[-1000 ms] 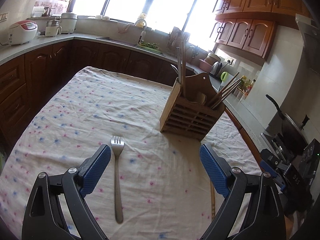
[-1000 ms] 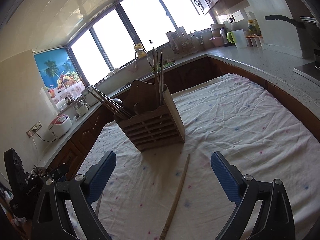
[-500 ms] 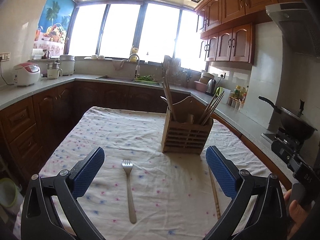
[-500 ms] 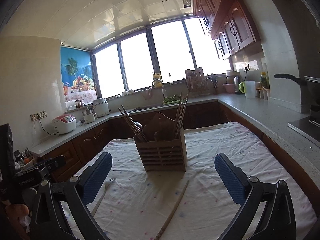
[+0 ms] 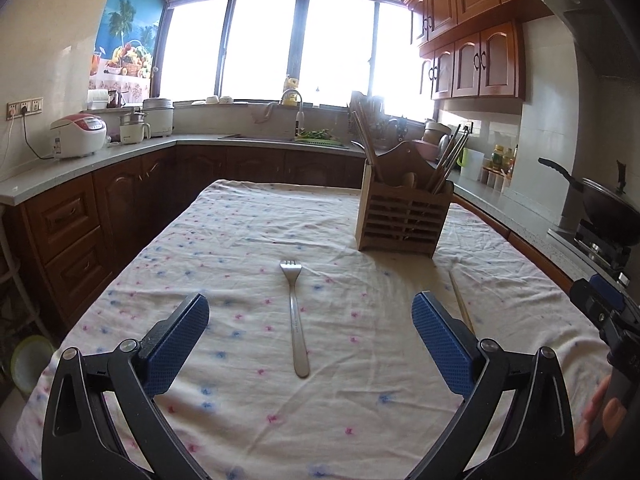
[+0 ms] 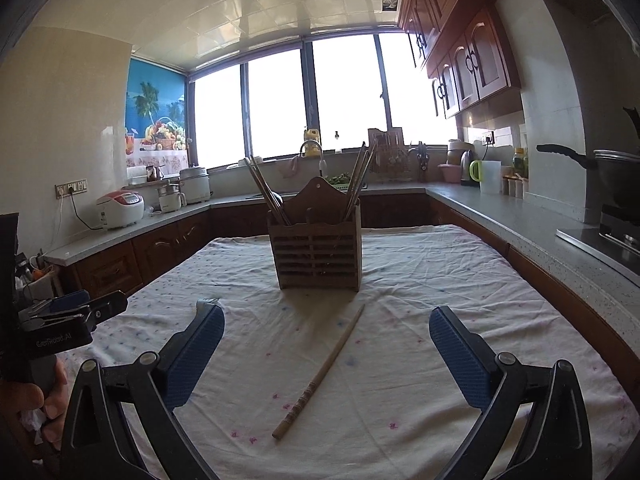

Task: Organize utensils

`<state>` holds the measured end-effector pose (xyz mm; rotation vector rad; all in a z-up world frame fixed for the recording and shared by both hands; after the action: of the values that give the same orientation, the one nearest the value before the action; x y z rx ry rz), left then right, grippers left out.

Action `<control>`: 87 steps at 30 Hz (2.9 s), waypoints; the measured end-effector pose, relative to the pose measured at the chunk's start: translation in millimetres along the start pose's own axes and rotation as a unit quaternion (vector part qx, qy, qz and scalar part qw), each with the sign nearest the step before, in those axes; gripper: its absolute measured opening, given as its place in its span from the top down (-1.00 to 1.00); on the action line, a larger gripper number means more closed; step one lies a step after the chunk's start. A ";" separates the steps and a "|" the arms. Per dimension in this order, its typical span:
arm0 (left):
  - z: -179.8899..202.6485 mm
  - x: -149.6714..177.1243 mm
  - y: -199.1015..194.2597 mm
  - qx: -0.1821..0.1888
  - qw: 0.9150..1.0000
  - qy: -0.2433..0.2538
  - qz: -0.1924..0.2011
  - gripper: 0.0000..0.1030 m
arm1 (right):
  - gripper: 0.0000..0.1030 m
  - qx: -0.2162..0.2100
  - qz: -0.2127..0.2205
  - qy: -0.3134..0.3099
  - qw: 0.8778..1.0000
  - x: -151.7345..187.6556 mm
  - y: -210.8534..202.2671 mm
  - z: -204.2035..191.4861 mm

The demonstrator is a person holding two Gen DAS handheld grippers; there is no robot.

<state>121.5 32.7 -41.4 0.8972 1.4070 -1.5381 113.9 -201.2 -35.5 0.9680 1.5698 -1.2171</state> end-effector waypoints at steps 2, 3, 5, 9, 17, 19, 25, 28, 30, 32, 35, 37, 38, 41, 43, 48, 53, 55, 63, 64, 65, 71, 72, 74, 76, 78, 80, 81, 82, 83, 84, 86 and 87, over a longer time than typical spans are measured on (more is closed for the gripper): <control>-3.0 3.2 -3.2 -0.002 1.000 -0.001 0.002 -1.00 | -1.00 0.002 0.000 0.001 1.000 4.4 -3.3 1.5; -3.6 4.3 -5.3 -0.005 1.000 0.000 0.003 -1.00 | -1.00 0.003 0.001 0.001 1.000 6.3 -5.1 2.3; -4.5 5.3 -8.9 -0.006 1.000 0.001 0.006 -1.00 | -1.00 0.005 0.001 0.002 1.000 9.8 -7.7 3.9; -3.8 4.3 -16.6 -0.006 1.000 0.003 0.015 -1.00 | -1.00 0.007 0.005 0.007 1.000 11.6 -13.9 7.1; -3.5 9.5 -26.5 -0.016 1.000 0.011 0.022 -1.00 | -1.00 0.013 0.003 0.019 1.000 21.5 -25.5 14.6; -4.3 12.1 -27.2 -0.022 1.000 0.012 0.018 -1.00 | -1.00 0.015 0.003 0.023 1.000 22.6 -28.3 17.0; -3.3 15.0 -31.8 -0.038 0.999 0.020 0.016 -1.00 | -1.00 0.018 0.009 0.024 1.000 21.4 -36.4 17.8; 0.1 14.9 -34.9 -0.044 0.998 0.031 0.018 -1.00 | -1.00 0.018 0.009 0.024 0.999 21.6 -36.9 17.9; 2.5 14.6 -36.7 -0.046 0.998 0.038 0.020 -1.00 | -1.00 0.017 0.010 0.025 1.000 21.8 -38.8 17.7; 4.2 14.3 -38.2 -0.047 0.998 0.043 0.022 -1.00 | -1.00 0.017 0.011 0.025 0.999 21.6 -41.0 17.2; 5.0 14.3 -38.3 -0.047 0.998 0.044 0.020 -1.00 | -1.00 0.016 0.012 0.028 0.999 21.1 -43.4 17.1; 5.3 13.9 -38.3 -0.048 0.998 0.044 0.020 -1.00 | -1.00 0.017 0.013 0.028 0.999 20.3 -43.9 17.0; 5.3 13.7 -38.4 -0.048 0.998 0.043 0.020 -1.00 | -1.00 0.016 0.013 0.028 0.999 20.4 -43.7 16.9; 5.2 12.8 -39.0 -0.048 0.998 0.044 0.021 -1.00 | -1.00 0.015 0.013 0.028 0.999 20.3 -43.8 16.1; 5.4 13.1 -39.2 -0.046 0.998 0.045 0.020 -1.00 | -1.00 0.015 0.013 0.027 0.999 19.2 -44.3 15.2; 6.2 13.0 -39.8 -0.045 0.998 0.049 0.021 -1.00 | -1.00 0.014 0.013 0.025 0.999 17.1 -45.0 13.6; 6.6 13.2 -40.1 -0.046 0.998 0.048 0.022 -1.00 | -1.00 0.014 0.013 0.025 1.000 17.0 -44.6 13.2; 6.7 13.6 -40.1 -0.046 0.998 0.049 0.021 -1.00 | -1.00 0.014 0.014 0.025 0.999 17.1 -44.7 13.2; 8.8 12.1 -41.6 -0.047 0.997 0.052 0.022 -1.00 | -1.00 0.014 0.014 0.024 1.000 14.3 -44.3 11.8; 9.0 11.9 -41.7 -0.047 0.997 0.053 0.022 -1.00 | -1.00 0.013 0.014 0.024 1.000 13.7 -44.2 11.4; 9.4 11.9 -41.6 -0.046 0.997 0.052 0.021 -1.00 | -1.00 0.012 0.014 0.024 1.000 13.1 -44.1 11.1; 12.8 10.9 -43.0 -0.046 0.997 0.057 0.023 -1.00 | -1.00 0.012 0.017 0.025 0.999 10.3 -46.3 10.5; 13.2 10.9 -43.5 -0.045 0.997 0.057 0.023 -1.00 | -1.00 0.012 0.017 0.025 0.999 10.0 -46.4 10.7; 13.5 10.8 -43.9 -0.045 0.997 0.058 0.023 -1.00 | -1.00 0.011 0.017 0.025 0.999 10.0 -46.4 10.5; 13.6 11.2 -43.5 -0.043 0.997 0.058 0.021 -1.00 | -1.00 0.010 0.018 0.024 1.000 9.3 -46.9 9.7; 14.0 11.6 -43.1 -0.042 0.997 0.059 0.020 -1.00 | -1.00 0.008 0.018 0.024 1.000 8.8 -46.6 8.6; 14.3 11.7 -43.2 -0.044 0.997 0.061 0.020 -1.00 | -1.00 0.007 0.017 0.024 1.000 8.6 -46.0 8.0; 14.4 11.7 -43.6 -0.045 0.997 0.062 0.021 -1.00 | -1.00 0.006 0.017 0.024 1.000 8.5 -46.2 7.4; 14.6 11.5 -43.7 -0.044 0.997 0.062 0.021 -1.00 | -1.00 0.006 0.017 0.024 1.000 8.6 -45.4 7.8; 14.5 11.5 -43.8 -0.044 0.997 0.062 0.022 -1.00 | -1.00 0.005 0.017 0.024 1.000 8.7 -45.4 7.8; 14.4 11.9 -43.5 -0.044 0.997 0.062 0.021 -1.00 | -1.00 0.005 0.017 0.024 1.000 8.3 -45.2 7.6; 15.0 11.8 -43.5 -0.042 0.997 0.062 0.020 -1.00 | -1.00 0.006 0.017 0.024 1.000 8.4 -45.2 7.5; 15.2 12.0 -43.8 -0.042 0.997 0.062 0.020 -1.00 | -1.00 0.005 0.017 0.024 1.000 8.6 -45.4 7.6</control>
<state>77.0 16.6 -33.7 0.9776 1.5206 -1.4028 70.3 -217.6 -32.2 1.0337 1.5782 -1.1875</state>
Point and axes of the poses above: each gripper's, at about its wrist camera, not at the fingertips, and y roughly the way its jaws point, z to its right, x to its underside, the point moved 9 cm from there along y, roughly the way its jaws point
